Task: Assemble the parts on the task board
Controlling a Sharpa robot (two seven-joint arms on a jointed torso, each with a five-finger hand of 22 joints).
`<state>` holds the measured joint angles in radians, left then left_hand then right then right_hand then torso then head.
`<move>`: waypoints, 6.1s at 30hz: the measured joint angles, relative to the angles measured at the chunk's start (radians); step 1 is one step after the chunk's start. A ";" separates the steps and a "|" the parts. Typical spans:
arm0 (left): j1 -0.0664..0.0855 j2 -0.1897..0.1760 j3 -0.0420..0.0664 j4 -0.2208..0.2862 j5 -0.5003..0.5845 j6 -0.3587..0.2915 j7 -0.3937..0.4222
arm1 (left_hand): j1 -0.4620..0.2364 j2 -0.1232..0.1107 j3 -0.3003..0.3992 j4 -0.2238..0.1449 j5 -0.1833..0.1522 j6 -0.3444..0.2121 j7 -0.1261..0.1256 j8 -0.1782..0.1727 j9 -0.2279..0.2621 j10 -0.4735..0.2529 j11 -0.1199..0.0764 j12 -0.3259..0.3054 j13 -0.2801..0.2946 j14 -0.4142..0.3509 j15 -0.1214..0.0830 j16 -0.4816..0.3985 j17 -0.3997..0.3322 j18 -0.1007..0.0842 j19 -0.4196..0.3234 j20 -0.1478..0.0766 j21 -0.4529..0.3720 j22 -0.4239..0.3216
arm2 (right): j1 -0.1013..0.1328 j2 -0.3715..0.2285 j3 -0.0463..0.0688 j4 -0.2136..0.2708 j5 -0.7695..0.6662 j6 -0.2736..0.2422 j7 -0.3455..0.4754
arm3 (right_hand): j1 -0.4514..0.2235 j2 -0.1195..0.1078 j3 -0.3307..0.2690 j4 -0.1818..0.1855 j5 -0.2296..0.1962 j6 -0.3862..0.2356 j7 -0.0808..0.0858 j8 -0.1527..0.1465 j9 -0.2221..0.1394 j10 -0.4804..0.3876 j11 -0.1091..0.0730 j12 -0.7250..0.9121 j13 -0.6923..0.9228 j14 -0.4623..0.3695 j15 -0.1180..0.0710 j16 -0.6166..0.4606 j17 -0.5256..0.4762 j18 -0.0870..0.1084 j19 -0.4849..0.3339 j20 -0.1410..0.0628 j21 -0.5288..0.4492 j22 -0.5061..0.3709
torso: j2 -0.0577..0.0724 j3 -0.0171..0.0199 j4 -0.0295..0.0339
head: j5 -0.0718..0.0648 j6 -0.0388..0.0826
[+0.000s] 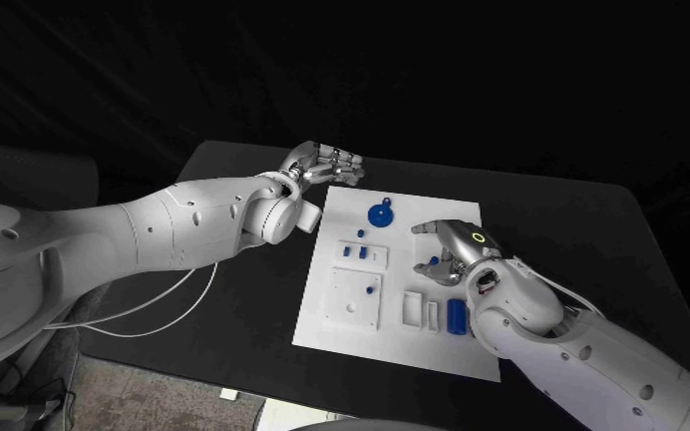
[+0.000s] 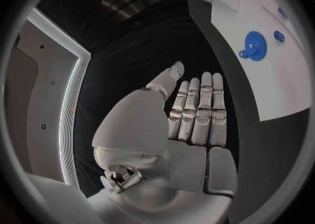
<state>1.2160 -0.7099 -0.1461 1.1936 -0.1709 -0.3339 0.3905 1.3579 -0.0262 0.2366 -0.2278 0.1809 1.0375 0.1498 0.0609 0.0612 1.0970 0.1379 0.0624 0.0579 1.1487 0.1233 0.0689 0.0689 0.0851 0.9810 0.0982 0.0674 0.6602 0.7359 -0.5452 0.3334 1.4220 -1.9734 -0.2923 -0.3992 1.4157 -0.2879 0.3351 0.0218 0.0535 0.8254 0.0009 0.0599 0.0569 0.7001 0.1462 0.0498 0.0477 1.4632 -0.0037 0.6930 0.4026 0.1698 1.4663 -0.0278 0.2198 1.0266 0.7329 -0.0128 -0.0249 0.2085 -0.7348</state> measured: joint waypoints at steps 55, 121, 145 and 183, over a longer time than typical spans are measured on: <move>0.000 0.000 0.000 -0.002 0.003 0.009 -0.004 | 0.004 0.004 -0.005 -0.001 0.000 0.000 0.000 0.000 0.000 -0.004 0.004 0.000 0.000 0.000 0.000 0.000 0.000 0.000 0.000 0.000 0.000 -0.012 | 0.001 0.023 -0.009 -0.080 -0.025 0.062 -0.016 | -0.082 0.116 0.327 -0.200 0.000 0.367 0.101 0.007 0.008 0.568 -0.091 0.006 0.010 -0.006 -0.038 0.074 0.061 -0.037 0.000 -0.034 0.088 0.099 | 0.000 -0.0006 0.0003 | -0.011 -0.010; -0.006 0.033 -0.002 -0.048 0.017 0.013 -0.004 | 0.004 0.004 -0.005 -0.001 0.000 0.000 0.000 0.000 0.000 -0.004 0.004 0.000 0.000 0.000 0.000 0.000 0.000 0.000 0.000 0.000 0.000 -0.011 | -0.012 0.111 -0.191 0.074 0.034 -0.040 0.075 | -0.113 0.172 0.338 -0.280 -0.007 0.441 0.080 -0.001 0.009 0.614 -0.077 0.007 0.012 -0.008 -0.060 0.081 0.096 -0.078 0.000 -0.061 0.131 0.240 | 0.000 0.0000 0.0000 | 0.029 -0.008; -0.006 0.033 -0.002 -0.047 0.018 0.015 -0.005 | 0.004 0.004 -0.005 -0.001 0.000 0.000 0.000 0.000 0.000 -0.004 0.004 0.000 0.000 0.000 0.000 0.000 0.000 0.000 0.000 0.000 0.000 -0.011 | -0.014 0.141 -0.220 0.015 -0.002 -0.065 0.068 | -0.126 0.167 0.344 -0.288 -0.008 0.444 0.077 -0.002 0.008 0.617 -0.077 0.007 0.013 -0.010 -0.062 0.081 0.099 -0.079 0.000 -0.061 0.124 0.259 | 0.000 -0.0001 0.0001 | 0.032 -0.013; -0.007 0.034 -0.002 -0.048 0.020 0.019 -0.005 | 0.004 0.004 -0.005 -0.001 0.000 0.000 0.000 0.000 0.000 -0.004 0.004 0.000 0.000 0.000 0.000 0.000 0.000 0.000 0.000 0.000 0.000 -0.009 | -0.009 0.164 -0.228 -0.005 -0.048 -0.018 0.032 | -0.128 0.165 0.349 -0.288 -0.011 0.442 0.076 -0.001 0.008 0.622 -0.083 0.007 0.012 -0.010 -0.061 0.081 0.101 -0.069 0.000 -0.061 0.118 0.280 | 0.000 -0.0008 0.0001 | 0.034 -0.018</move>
<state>1.2095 -0.6757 -0.1480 1.1456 -0.1512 -0.3144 0.3851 1.3618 -0.0223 0.2317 -0.2284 0.1809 1.0376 0.1498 0.0609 0.0612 1.0935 0.1414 0.0623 0.0579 1.1487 0.1233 0.0689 0.0689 0.0851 0.9809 0.0981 0.0672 0.6515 0.7267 -0.3812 0.1051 1.4169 -2.0210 -0.3106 -0.3672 1.2879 -0.1234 0.6845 -0.2663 0.0424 1.2672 0.0766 0.0588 0.0652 1.3224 0.0633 0.0571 0.0596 1.4535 -0.0652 0.7743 0.5033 0.1010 1.4666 -0.0888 0.3382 1.3065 0.7329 -0.0136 -0.0248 0.2421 -0.7529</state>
